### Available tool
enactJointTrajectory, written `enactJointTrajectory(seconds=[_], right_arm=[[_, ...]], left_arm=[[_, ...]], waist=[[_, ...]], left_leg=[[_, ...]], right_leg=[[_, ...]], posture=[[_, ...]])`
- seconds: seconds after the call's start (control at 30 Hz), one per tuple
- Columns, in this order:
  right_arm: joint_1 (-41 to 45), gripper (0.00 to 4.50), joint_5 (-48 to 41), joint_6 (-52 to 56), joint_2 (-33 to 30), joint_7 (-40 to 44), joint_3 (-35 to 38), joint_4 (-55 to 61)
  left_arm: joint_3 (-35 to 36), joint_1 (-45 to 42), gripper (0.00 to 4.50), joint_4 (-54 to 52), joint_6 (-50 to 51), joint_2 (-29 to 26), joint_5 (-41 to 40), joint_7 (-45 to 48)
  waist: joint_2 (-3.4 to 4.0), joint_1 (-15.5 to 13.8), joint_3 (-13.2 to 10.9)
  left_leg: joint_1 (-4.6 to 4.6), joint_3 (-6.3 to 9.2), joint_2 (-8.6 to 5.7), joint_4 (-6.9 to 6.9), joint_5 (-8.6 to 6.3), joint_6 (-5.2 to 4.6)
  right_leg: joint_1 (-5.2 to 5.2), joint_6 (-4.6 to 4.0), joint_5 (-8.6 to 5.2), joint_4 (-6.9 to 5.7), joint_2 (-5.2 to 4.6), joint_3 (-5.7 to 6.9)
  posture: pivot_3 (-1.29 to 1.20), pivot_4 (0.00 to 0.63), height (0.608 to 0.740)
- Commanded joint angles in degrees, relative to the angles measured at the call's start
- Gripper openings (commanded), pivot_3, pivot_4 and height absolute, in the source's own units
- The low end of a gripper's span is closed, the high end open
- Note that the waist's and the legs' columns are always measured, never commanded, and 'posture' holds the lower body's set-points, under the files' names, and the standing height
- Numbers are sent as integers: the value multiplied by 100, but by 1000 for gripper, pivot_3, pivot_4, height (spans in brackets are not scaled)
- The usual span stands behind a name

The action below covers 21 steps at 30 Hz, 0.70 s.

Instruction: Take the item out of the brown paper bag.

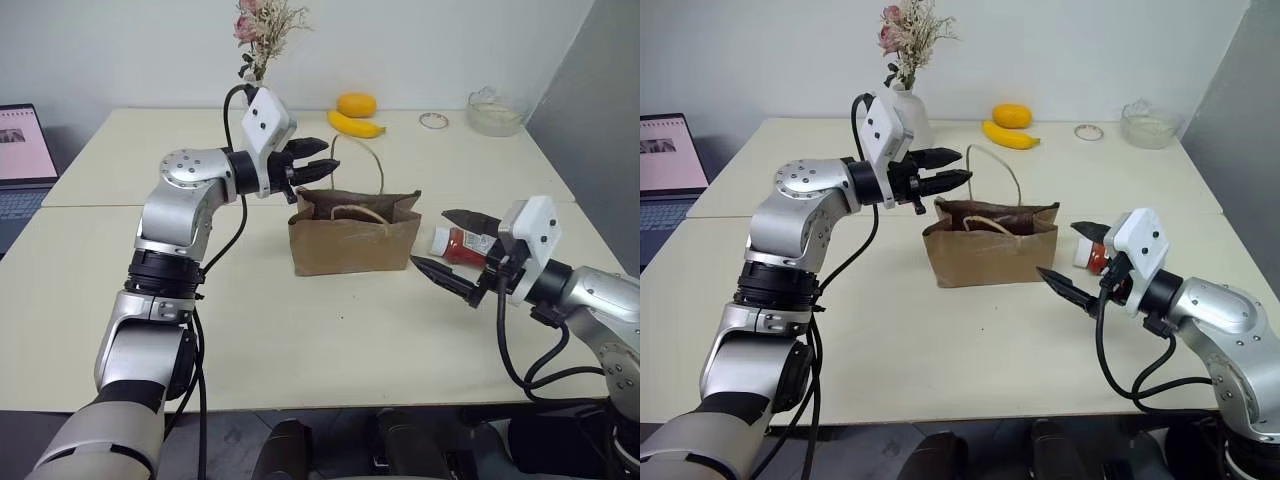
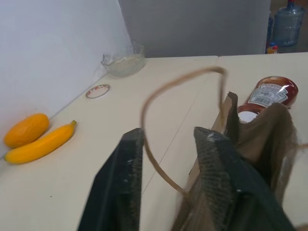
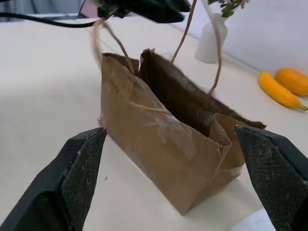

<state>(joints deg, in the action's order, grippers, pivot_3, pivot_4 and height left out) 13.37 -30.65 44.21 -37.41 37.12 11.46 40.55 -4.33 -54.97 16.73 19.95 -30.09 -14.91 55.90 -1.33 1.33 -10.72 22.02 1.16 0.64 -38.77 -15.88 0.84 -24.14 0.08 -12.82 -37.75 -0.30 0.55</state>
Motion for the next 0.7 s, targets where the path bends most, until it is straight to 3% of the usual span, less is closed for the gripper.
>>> enactJointTrajectory(seconds=[0.03,0.1,0.27,0.43,0.53,0.7], right_arm=[[96,4500,76,-290,17,-101,-46,-90],[101,4500,211,-514,49,-154,-113,-241],[126,4500,524,-1139,273,-324,-137,-699],[-385,4500,1160,-2544,905,-635,-283,-1181],[-641,4500,1200,-3070,1393,-771,-263,-1421],[-835,4500,1394,-3491,1427,-568,-505,-1802]], left_arm=[[226,144,3015,-536,190,-325,-197,234],[431,450,3565,-1011,414,-611,-437,384],[1358,1745,3565,-2319,758,-1010,-479,-488],[1939,3801,3565,-3976,899,12,70,-2518],[1888,4597,3565,-4496,959,447,-32,-2811],[1783,5044,3565,-4674,675,907,37,-3235]], waist=[[0,18,0],[0,25,0],[2,56,1],[-2,0,6],[-10,-69,3],[-9,-138,4]], left_leg=[[0,0,2,2,0,0],[0,2,7,5,0,0],[-7,-2,15,8,0,0],[-13,11,11,9,0,0],[-1,10,4,5,0,1],[-15,9,-9,1,-1,0]], right_leg=[[-1,-1,0,1,1,-2],[-3,-3,-2,2,6,-5],[-4,-4,-3,0,7,-11],[6,-3,-2,5,-17,-10],[2,-1,0,4,-31,-10],[13,-2,0,1,-39,-6]], posture=[[0,150,740],[0,150,740],[0,150,740],[0,150,740],[0,150,740],[0,150,740]])
